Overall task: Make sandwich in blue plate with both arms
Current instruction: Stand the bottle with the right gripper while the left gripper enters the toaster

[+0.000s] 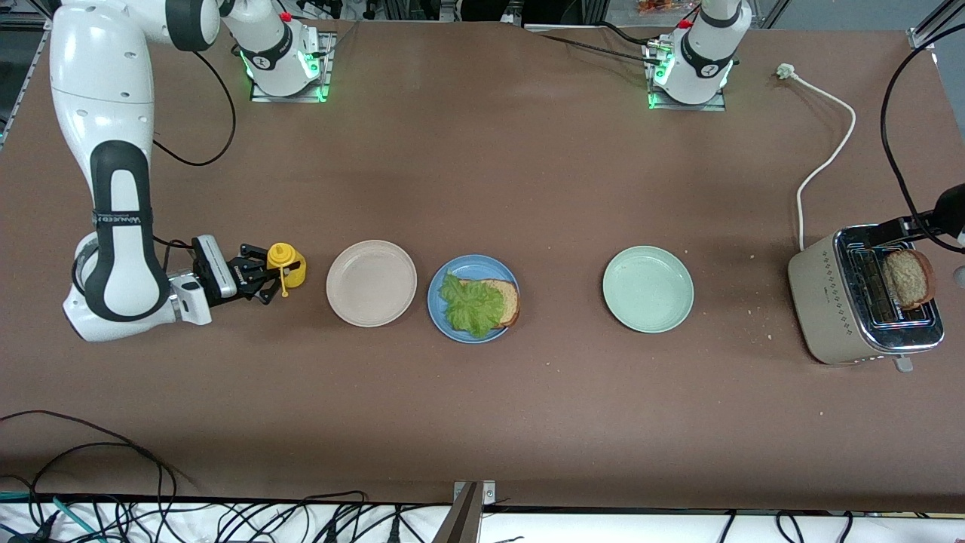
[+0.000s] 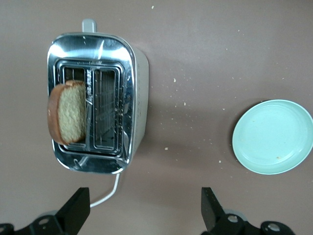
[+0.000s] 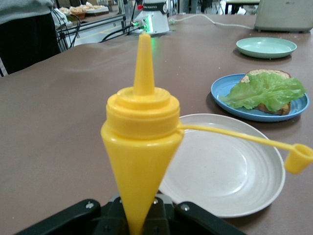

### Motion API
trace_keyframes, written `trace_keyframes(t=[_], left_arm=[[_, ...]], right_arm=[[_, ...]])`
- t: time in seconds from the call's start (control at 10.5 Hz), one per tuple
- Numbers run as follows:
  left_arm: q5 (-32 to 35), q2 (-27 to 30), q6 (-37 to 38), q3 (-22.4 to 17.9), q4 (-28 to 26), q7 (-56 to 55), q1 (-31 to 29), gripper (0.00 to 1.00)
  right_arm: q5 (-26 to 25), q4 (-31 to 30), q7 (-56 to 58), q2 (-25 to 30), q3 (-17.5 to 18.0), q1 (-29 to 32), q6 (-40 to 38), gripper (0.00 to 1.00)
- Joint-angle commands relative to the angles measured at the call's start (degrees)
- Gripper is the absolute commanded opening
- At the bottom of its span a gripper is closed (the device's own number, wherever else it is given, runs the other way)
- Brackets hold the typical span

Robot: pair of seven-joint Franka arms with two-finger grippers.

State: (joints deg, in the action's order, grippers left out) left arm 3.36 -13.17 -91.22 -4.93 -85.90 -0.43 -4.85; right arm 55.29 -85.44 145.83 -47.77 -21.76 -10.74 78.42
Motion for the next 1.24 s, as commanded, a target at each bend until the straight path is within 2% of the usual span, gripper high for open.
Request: trace_keyframes(t=[0.0,0.19,0.38,0.48,0.76,0.95,1.14], left_arm=[[0.25,-4.74,-2.98,-0.16,3.01,3.77,-2.78,1.00],[-3.60,-8.35,-4.75,-0.07,5.99,8.65,-7.88,1.00],[-2.92,-9.06,-6.07,-0.08,6.09,13.79,-7.99,1.00],[-2.83,-10.02,-6.68,-0.16,6.09,14.14,-8.42,1.00],[-3.53,-12.22,-7.74,-0.08,6.00,14.50,-11.93,1.00],[-0.82,-14.41,-7.83,-0.16,6.00,14.50,-11.94,1.00],[0.77,-16.96,-8.09,-0.16,6.00,14.41,-11.94,1.00]], right_arm=[[3.50,0.36,5.77,-3.55,0.67,2.21,-2.04,0.07],[3.94,0.19,5.61,-4.35,0.75,3.08,-1.96,0.16],[4.56,0.19,5.78,-4.79,0.75,3.26,-2.05,0.19],[4.73,0.19,5.35,-4.70,0.75,3.44,-2.13,0.99],[4.91,0.62,4.82,-4.53,0.49,4.41,-2.04,1.00],[4.39,0.71,3.34,-4.35,0.23,5.80,-2.04,1.00],[3.60,0.98,-0.95,-3.83,-3.01,6.08,-2.04,1.00]])
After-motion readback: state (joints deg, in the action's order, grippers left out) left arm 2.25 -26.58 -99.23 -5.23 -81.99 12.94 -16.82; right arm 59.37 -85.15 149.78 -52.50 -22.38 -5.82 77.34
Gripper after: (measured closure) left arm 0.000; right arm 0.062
